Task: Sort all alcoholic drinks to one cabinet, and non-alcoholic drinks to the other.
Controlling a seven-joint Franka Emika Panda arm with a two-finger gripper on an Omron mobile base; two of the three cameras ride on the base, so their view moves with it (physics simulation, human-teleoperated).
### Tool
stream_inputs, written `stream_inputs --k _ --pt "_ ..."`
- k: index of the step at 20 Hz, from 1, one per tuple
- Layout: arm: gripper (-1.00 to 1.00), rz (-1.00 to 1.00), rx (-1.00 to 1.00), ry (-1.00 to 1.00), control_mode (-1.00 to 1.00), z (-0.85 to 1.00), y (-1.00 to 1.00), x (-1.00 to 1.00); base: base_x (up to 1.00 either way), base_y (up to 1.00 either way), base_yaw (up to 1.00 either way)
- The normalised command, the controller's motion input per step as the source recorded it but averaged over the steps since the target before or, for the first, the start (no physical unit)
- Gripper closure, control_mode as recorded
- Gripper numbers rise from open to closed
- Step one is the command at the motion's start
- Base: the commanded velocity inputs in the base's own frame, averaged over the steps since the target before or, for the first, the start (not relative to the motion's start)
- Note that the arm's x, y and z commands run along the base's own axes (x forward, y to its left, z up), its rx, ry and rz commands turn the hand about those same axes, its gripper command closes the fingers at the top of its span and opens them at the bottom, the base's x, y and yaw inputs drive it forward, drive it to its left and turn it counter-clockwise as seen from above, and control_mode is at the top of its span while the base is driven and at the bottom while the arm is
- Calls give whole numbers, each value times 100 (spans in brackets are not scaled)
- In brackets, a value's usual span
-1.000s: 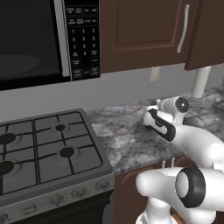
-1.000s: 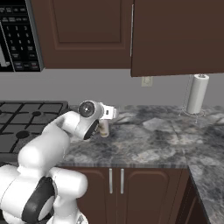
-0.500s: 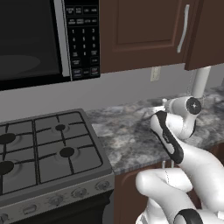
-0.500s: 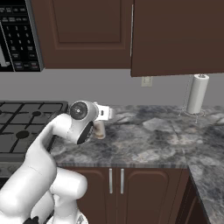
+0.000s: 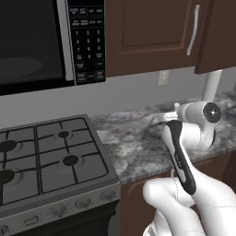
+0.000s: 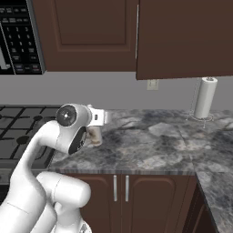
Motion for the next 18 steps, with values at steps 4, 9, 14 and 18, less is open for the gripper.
stream_inputs --k 4,9,14,18 --pt "100 0 0 -4 -100 41 10 -51 0 0 0" --pt "100 0 0 -4 -100 41 12 -49 0 0 0" --pt "100 0 0 -1 -100 46 12 -45 0 0 0" --pt "100 0 0 0 -100 48 11 -41 0 0 0"
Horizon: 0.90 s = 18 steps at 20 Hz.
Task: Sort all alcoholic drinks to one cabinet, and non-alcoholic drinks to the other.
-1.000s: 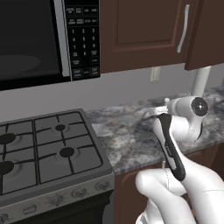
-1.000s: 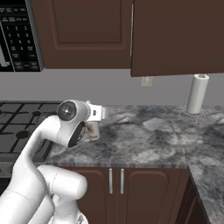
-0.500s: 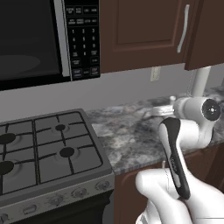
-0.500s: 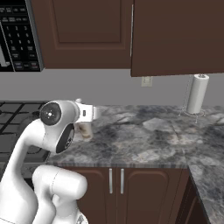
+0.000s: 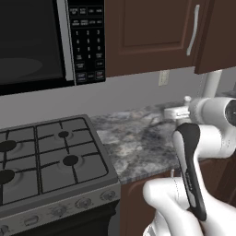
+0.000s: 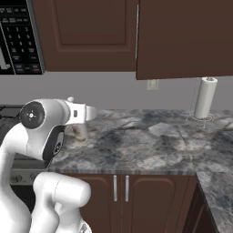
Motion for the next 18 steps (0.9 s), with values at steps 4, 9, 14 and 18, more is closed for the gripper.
stream_inputs --k 4,9,14,18 --pt "100 0 0 0 -100 42 10 -42 0 0 0" --pt "100 0 0 0 -100 34 9 -48 0 0 0" --pt "100 0 0 -1 -100 33 9 -37 0 0 0" --pt "100 0 -1 -1 -100 25 15 -25 0 0 0"
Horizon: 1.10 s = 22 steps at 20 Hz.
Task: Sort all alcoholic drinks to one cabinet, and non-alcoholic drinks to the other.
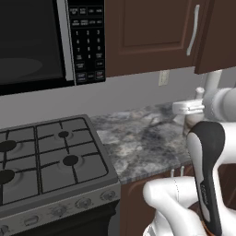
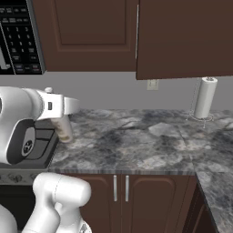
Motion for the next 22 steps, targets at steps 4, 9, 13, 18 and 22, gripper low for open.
stream_inputs --k 4,9,13,18,22 --pt "100 0 -1 -3 -100 17 12 -22 0 0 0" --pt "100 0 0 -2 -100 3 6 -16 0 0 0" --pt "100 0 0 0 -100 0 0 -2 0 0 0" --pt "100 0 0 0 -100 0 0 0 0 0 0" --pt "100 0 0 0 100 0 0 0 -36 0 0"
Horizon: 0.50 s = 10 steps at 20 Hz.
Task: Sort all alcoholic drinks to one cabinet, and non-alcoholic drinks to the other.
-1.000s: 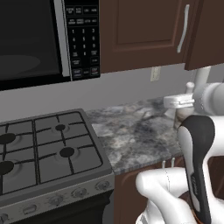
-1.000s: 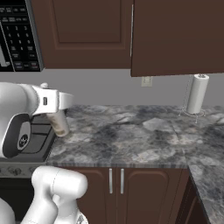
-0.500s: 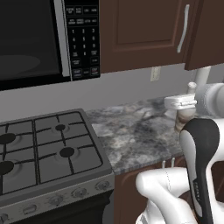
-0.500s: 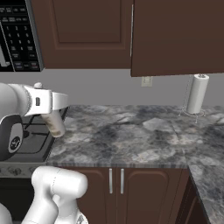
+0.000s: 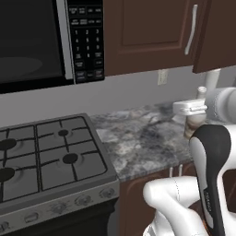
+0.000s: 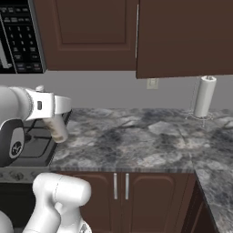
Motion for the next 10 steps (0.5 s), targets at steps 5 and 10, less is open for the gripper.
stream_inputs --k 5,10 --pt "100 0 0 0 100 0 0 0 -61 0 0" --pt "100 0 0 0 100 0 0 0 -57 4 -1"
